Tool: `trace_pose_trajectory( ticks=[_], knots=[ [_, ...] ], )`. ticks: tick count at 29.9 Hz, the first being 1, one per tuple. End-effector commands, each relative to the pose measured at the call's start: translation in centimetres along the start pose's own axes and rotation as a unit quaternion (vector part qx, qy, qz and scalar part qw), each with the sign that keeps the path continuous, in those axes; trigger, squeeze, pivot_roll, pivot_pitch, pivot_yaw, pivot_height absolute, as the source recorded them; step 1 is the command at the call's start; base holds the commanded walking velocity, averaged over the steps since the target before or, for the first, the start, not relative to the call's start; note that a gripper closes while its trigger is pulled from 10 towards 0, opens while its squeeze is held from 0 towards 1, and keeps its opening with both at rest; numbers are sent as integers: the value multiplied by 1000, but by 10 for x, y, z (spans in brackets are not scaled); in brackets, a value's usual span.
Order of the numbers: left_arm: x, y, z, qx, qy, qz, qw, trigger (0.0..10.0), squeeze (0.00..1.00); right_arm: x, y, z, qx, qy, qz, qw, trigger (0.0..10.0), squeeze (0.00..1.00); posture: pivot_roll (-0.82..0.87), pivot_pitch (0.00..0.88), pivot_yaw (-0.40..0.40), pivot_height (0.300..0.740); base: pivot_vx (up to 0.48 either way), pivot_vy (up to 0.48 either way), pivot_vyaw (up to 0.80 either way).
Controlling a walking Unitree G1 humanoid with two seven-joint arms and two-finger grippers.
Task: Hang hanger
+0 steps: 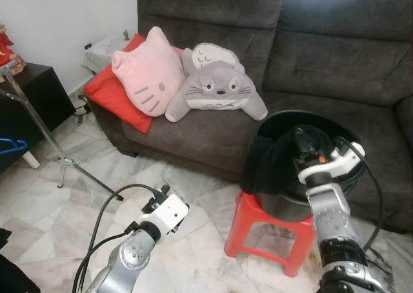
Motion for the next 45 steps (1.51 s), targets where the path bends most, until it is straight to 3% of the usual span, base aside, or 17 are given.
trace_pose_trajectory(
  ticks=[1,5,6,8,9,10,12,14,18,21,27,32,34,37,39,40,45],
  knots=[
    [-3,0,0,-3,5,-11,1000,10000,0,-3,2,-3,3,13,24,1000,0,0,-32,0,12,740,0,0,0],
    [-3,-1,0,-4,5,-10,1000,10000,0,-4,-12,0,-29,27,47,998,0,0,-32,0,11,740,0,0,0],
    [-3,-1,0,-5,5,-10,1000,10000,0,-2,-21,3,-50,32,72,996,0,0,-35,0,12,740,0,0,0],
    [-4,-1,0,-5,6,-10,1000,10000,0,-2,-27,7,-60,45,111,991,5804,0,-35,0,12,740,0,0,0],
    [-4,-1,0,-6,6,-10,1000,10000,0,-2,-28,8,-61,48,121,990,5804,0,-35,0,12,740,0,0,0],
    [-4,-2,0,-6,6,-10,1000,10000,0,-4,-30,11,-58,62,139,987,10000,0,-40,0,13,740,0,0,0],
    [-4,-2,0,-7,7,-10,1000,10000,0,-8,-30,14,-51,76,159,983,10000,0,-42,0,14,740,0,0,0],
    [-5,-3,0,-9,7,-10,1000,10000,0,-14,-28,17,-37,101,212,971,10000,0,-45,0,17,740,0,0,0],
    [-5,-3,0,-11,7,-10,1000,10000,0,-21,-22,17,-13,126,243,962,10000,0,-48,0,19,740,0,0,0],
    [-5,-3,0,-12,8,-11,1000,10000,0,-37,-3,20,65,171,311,933,10000,0,-49,0,22,740,0,0,0],
    [-5,-3,0,-12,8,-12,1000,10000,0,-39,12,13,106,181,347,914,10000,0,-47,0,21,740,0,0,0],
    [-5,-3,0,-11,8,-13,1000,10000,0,-41,1,10,80,205,372,902,10000,0,-43,0,20,740,0,0,0],
    [-6,-3,0,-11,8,-13,1000,10000,0,-39,-13,9,39,218,380,898,10000,0,-43,0,20,740,0,0,0],
    [-6,-3,1,-12,9,-13,1000,10000,0,-27,-39,6,-53,221,359,905,10000,0,-39,0,21,740,0,0,0],
    [-6,-3,1,-12,9,-13,1000,10000,0,-25,-42,5,-68,216,341,912,10000,0,-39,0,21,740,0,0,0],
    [-6,-3,1,-11,9,-13,1000,10000,0,-27,-35,3,-54,212,324,921,10000,980,-39,0,21,740,0,0,0],
    [-6,-3,2,-13,9,-14,1000,10000,0,-36,-21,0,-24,212,310,927,10000,1000,-37,0,20,740,0,0,0]
  ],
)
Point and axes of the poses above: a point about 5 cm out from each wrist's last joint towards the gripper, its own z axis pointing back from the gripper into the wrist, its own x axis along the axis of the wrist's last joint, y = z × x, the point moved 6 cm from there along -z, pointing out of the wrist towards the gripper, and after that the axes turned 6 degrees about z, right-handed, at the moved point
